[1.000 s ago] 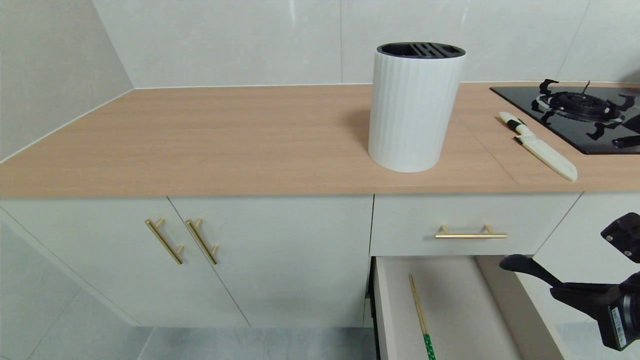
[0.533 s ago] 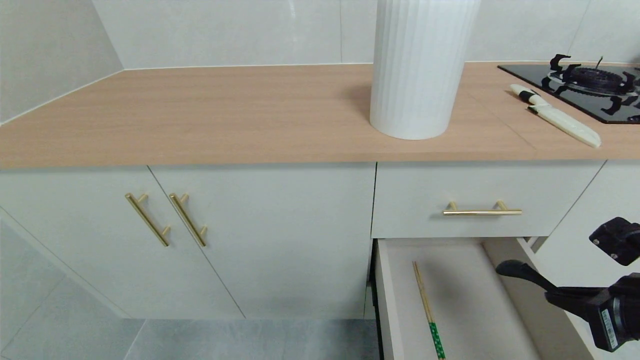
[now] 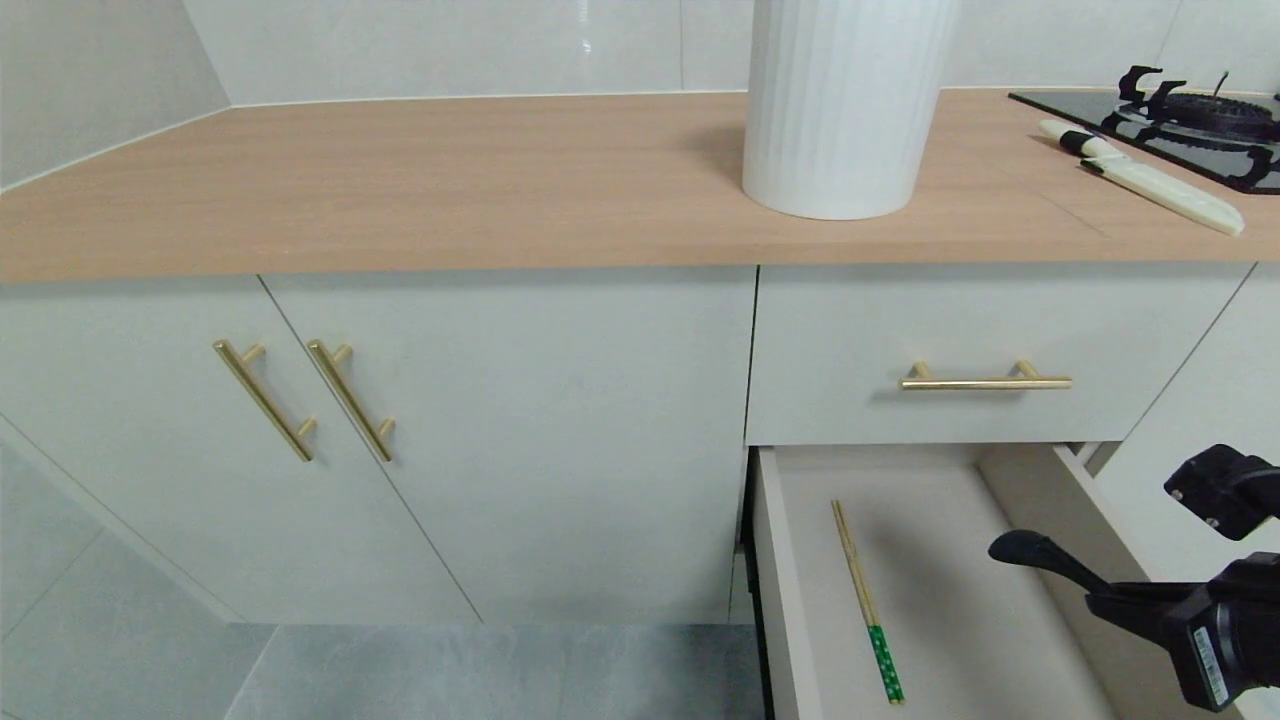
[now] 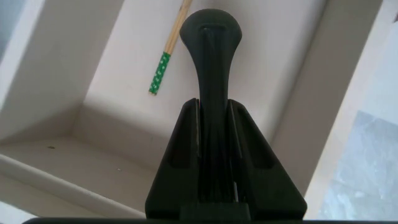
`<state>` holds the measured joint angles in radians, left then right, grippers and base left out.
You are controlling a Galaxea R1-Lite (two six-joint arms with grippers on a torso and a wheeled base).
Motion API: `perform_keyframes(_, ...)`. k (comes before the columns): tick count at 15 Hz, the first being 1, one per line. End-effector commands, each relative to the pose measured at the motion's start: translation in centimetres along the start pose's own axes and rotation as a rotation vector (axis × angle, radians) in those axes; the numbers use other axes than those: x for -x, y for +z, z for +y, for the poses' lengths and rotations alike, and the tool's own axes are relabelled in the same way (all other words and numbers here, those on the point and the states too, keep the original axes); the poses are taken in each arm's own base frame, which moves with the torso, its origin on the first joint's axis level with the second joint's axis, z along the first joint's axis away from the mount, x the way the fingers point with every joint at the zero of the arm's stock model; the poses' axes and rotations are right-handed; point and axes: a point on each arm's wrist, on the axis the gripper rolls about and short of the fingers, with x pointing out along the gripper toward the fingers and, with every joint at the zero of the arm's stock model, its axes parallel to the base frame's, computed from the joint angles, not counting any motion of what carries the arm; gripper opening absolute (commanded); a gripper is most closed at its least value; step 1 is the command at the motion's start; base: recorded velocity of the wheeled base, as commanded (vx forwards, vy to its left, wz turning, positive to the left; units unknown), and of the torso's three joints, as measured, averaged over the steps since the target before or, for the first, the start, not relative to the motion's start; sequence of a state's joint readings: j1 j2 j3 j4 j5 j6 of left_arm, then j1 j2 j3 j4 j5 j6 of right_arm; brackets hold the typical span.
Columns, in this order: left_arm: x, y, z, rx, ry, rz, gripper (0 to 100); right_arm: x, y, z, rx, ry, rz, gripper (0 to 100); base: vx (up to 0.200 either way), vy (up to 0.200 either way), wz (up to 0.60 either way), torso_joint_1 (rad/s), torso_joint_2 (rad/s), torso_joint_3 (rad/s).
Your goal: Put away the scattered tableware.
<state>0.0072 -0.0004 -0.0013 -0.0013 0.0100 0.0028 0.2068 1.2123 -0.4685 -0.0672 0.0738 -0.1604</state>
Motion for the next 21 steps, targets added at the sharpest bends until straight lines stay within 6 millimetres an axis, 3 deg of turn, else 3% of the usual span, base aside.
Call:
perform_keyframes(1, 0.0, 0.0, 0.0, 0.0, 0.001, 0.0, 100, -0.2, 0.0, 0.0, 0.0, 0.001, 0.007, 0, 0.0, 0.0, 0.0, 0.0, 0.0, 0.0)
perform_keyframes(5, 0.0, 0.0, 0.0, 0.0, 0.001, 0.0, 100, -1.5, -0.2, -0.1, -0.004, 0.011, 0.068, 0, 0.0, 0.0, 0.0, 0.0, 0.0, 0.0)
perform_keyframes(8, 0.0, 0.0, 0.0, 0.001, 0.001, 0.0, 100, -5.2, -0.2, -0.4, -0.042, 0.016, 0.149, 0, 0.0, 0.0, 0.0, 0.0, 0.0, 0.0)
perform_keyframes(11, 0.0, 0.0, 0.0, 0.0, 0.001, 0.001, 100, -9.4, -0.3, -0.1, -0.189, 0.001, 0.171, 0, 0.0, 0.0, 0.0, 0.0, 0.0, 0.0)
perform_keyframes(14, 0.0, 0.0, 0.0, 0.0, 0.001, 0.0, 100, -14.0, -1.9, 0.0, -0.245, -0.044, 0.228, 0, 0.0, 0.0, 0.0, 0.0, 0.0, 0.0)
perform_keyframes(18, 0.0, 0.0, 0.0, 0.0, 0.001, 0.0, 100, -17.2, -3.6, 0.0, -0.285, -0.111, 0.173, 0, 0.0, 0.0, 0.0, 0.0, 0.0, 0.0)
perform_keyframes(21, 0.0, 0.0, 0.0, 0.001, 0.001, 0.0, 100, -18.6, -4.6, 0.7, -0.264, -0.145, 0.167, 0, 0.0, 0.0, 0.0, 0.0, 0.0, 0.0)
